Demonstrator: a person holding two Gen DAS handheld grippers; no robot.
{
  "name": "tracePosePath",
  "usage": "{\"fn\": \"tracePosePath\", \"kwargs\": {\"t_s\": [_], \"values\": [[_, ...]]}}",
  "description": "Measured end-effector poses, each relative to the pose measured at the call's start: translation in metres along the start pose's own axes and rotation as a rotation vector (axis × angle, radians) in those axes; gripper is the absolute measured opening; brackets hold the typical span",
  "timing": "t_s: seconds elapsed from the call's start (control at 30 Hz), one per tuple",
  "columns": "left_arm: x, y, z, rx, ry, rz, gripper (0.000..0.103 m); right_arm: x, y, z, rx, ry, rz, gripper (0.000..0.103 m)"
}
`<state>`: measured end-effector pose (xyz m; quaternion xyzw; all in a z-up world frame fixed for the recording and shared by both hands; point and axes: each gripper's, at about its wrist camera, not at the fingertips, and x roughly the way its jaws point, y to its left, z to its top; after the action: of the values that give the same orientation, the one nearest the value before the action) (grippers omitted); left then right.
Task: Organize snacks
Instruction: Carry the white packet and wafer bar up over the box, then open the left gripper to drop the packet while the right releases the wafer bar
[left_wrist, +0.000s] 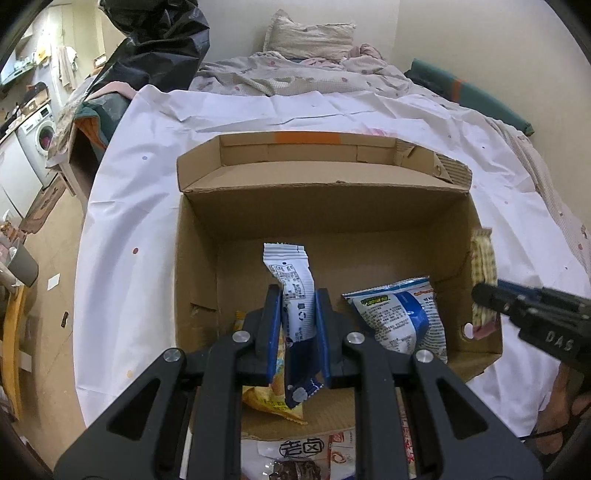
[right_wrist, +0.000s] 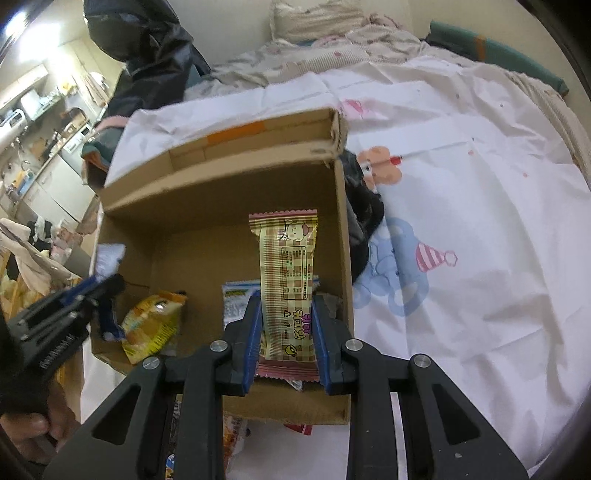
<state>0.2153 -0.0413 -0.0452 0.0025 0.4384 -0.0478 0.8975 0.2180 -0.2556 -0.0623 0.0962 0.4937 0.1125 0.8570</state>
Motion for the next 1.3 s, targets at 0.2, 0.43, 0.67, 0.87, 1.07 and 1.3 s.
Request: {"fn": "tracePosePath", "kwargs": {"t_s": [0.2,0.43,0.67,0.87,1.07,1.3], "values": [[-0.003,0.007,0.000,-0.016,-0.007,0.018,0.015,0.000,0.003,-0.002,-0.006,0.000,0.001,0.028],[-0.007,0.011,0.001,-0.025,-0.013,0.029,0.019,0.003,0.005,-0.004,-0.016,0.015,-0.005,0.028],[-0.012,0.013,0.001,-0.037,-0.031,0.040,0.057,0.007,0.001,-0.004,0.006,0.031,-0.011,0.030],[-0.017,0.018,0.003,-0.072,-0.048,0.011,0.084,0.007,-0.002,-0.003,0.030,0.033,0.013,0.035],[-0.019,0.019,0.003,-0.080,-0.060,0.006,0.084,0.000,0.002,-0.001,0.022,-0.004,0.033,0.074],[-0.024,0.019,0.001,-0.074,-0.075,0.004,0.084,-0.005,0.003,-0.002,0.027,-0.013,0.054,0.074]]}}
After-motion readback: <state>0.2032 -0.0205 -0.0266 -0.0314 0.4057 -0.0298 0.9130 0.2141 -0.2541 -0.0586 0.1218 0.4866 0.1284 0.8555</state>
